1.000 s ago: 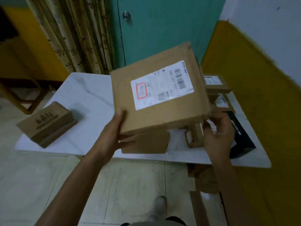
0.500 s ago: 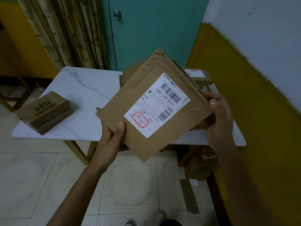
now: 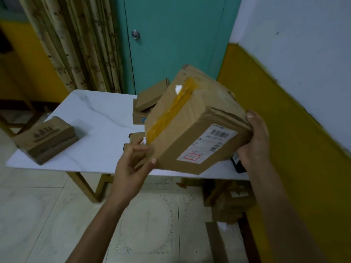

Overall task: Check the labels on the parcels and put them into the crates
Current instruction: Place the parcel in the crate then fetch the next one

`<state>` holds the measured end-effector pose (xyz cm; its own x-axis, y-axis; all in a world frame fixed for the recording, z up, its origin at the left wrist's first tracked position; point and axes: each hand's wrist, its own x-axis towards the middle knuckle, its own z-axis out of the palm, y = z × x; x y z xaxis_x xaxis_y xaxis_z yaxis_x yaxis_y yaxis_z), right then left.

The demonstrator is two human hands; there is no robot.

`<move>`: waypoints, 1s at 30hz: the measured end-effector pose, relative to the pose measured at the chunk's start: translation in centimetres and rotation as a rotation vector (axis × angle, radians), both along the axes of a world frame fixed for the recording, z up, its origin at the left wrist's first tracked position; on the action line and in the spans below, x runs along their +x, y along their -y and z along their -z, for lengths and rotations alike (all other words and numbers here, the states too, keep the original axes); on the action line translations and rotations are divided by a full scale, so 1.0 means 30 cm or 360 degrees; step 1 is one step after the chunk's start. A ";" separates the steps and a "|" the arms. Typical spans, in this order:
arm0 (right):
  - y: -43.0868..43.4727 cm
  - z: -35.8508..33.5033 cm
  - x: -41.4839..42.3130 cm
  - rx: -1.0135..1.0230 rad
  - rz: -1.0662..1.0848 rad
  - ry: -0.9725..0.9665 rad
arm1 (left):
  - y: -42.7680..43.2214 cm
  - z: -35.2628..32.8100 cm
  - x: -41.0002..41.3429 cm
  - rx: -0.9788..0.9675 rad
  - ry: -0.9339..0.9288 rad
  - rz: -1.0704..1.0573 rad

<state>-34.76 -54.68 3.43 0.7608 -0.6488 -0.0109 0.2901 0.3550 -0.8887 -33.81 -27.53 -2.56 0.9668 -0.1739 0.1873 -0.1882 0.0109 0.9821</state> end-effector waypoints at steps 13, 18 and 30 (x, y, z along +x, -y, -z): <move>0.026 -0.008 0.024 -0.0903 -0.1046 -0.0046 | 0.100 -0.097 0.026 -0.0161 -0.0160 -0.0150; 0.039 0.079 -0.014 -0.0763 -0.1064 -0.0126 | 0.115 -0.084 0.013 -0.0152 -0.0145 -0.0135; 0.028 0.132 -0.046 -0.0600 -0.1217 -0.0171 | 0.136 -0.046 -0.042 -0.0125 -0.0164 -0.0191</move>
